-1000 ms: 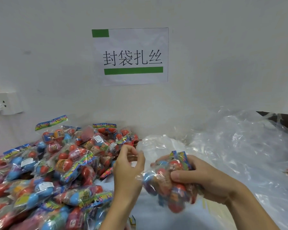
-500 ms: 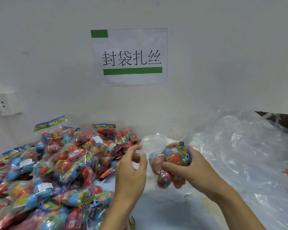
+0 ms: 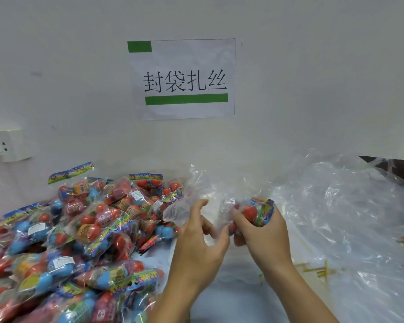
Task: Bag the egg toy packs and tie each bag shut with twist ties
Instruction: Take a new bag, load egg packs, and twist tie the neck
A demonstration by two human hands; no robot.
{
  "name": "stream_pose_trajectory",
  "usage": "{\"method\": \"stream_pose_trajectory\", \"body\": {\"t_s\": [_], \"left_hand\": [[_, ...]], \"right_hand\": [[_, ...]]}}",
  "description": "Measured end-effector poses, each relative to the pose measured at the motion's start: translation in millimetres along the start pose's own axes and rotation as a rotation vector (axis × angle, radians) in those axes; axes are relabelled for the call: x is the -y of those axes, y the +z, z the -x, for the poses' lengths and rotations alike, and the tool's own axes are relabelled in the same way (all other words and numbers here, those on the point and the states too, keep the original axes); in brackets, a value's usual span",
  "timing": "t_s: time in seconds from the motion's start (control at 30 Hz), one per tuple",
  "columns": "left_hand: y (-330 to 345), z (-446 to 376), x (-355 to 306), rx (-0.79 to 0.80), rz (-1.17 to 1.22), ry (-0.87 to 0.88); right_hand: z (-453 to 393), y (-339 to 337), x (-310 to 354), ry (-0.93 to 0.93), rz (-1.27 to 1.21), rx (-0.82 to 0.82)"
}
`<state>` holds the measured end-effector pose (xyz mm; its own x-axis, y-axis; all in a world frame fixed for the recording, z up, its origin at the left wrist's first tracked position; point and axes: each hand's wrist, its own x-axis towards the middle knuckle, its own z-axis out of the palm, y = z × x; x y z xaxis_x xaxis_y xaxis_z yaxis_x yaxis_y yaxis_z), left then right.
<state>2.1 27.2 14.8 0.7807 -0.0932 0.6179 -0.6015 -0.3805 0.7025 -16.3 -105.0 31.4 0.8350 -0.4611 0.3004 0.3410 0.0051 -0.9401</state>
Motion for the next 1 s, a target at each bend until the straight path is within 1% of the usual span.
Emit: {"method": "stream_pose_trajectory", "body": {"t_s": [0.1,0.2,0.3,0.43,0.5,0.57,0.73,0.8,0.87,1.0], "left_hand": [[-3,-3,2,-0.039,-0.107,-0.024],[-5,-4,-1,-0.057,-0.107,-0.020],[-5,-4,-4,-0.021,-0.080,0.047],[-1,1,-5,0.134,-0.041,0.117],[0,3,-4,0.176,-0.004,0.101],[1,3,-2,0.179,0.044,0.047],[1,1,-2,0.088,0.080,-0.055],[1,0,-4,0.098,0.089,-0.079],[1,0,-6,0.156,0.131,-0.102],[0,4,-9,0.361,0.230,-0.145]], "right_hand": [[1,-1,3,0.007,-0.006,0.142],[4,1,4,-0.020,0.082,0.231],[6,3,2,-0.047,0.153,0.166],[1,1,-6,-0.060,0.127,-0.045],[-2,0,-10,-0.056,0.116,-0.137],[-3,-1,-14,-0.030,0.097,-0.191],[-7,3,-18,0.067,-0.069,-0.199],[-7,5,-17,0.083,-0.163,-0.179],[-6,6,-16,0.111,-0.240,-0.170],[-7,5,-15,0.189,-0.366,-0.191]]}}
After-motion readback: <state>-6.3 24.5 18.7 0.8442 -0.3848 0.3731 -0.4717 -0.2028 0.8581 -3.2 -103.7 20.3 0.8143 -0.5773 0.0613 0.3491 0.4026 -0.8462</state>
